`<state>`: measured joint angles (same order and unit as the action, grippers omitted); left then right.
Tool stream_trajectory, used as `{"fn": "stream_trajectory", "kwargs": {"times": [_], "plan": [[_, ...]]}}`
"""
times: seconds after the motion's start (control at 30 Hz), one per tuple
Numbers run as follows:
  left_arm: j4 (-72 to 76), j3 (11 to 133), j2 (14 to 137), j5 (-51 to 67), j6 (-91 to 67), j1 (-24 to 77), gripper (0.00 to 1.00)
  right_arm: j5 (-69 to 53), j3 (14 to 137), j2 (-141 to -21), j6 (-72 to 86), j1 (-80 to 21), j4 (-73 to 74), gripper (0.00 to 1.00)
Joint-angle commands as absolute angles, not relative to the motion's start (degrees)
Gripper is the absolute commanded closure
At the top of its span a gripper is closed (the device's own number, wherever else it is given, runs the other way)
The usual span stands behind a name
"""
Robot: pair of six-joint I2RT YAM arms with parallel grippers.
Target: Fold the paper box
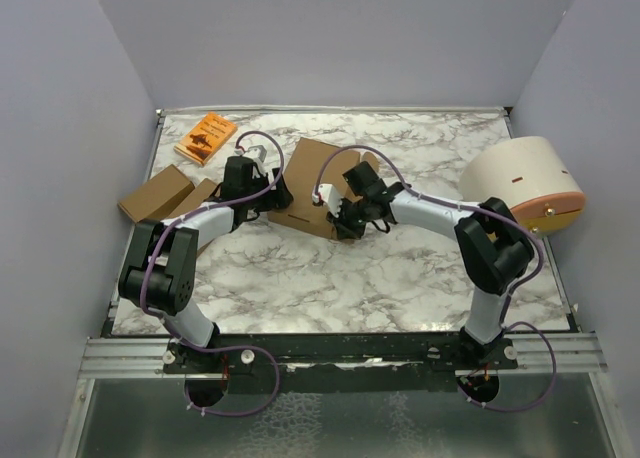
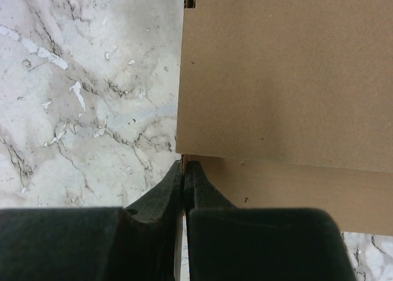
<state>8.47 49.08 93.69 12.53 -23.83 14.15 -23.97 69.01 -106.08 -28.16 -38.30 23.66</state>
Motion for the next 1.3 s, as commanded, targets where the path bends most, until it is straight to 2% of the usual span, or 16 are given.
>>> {"fn": "stream_trajectory", "kwargs": {"times": [0.0, 0.37, 0.77, 1.27], "plan": [[5.69, 49.49, 95.21, 14.63, -22.66, 14.98, 0.20, -22.99, 72.02, -108.48, -27.26, -38.75, 25.09, 0.99], [5.54, 49.83, 95.89, 15.20, -22.79, 15.78, 0.22, -22.59, 82.42, -114.08, -28.46, -40.44, 33.55, 0.99], [5.34, 49.88, 96.24, 15.16, -22.70, 15.99, 0.22, -19.12, 85.33, -114.67, -29.16, -41.42, 35.51, 0.98], [4.38, 50.36, 96.41, 14.33, -21.98, 15.77, 0.22, -18.05, 73.53, -109.41, -26.82, -41.57, 28.17, 0.99]]}}
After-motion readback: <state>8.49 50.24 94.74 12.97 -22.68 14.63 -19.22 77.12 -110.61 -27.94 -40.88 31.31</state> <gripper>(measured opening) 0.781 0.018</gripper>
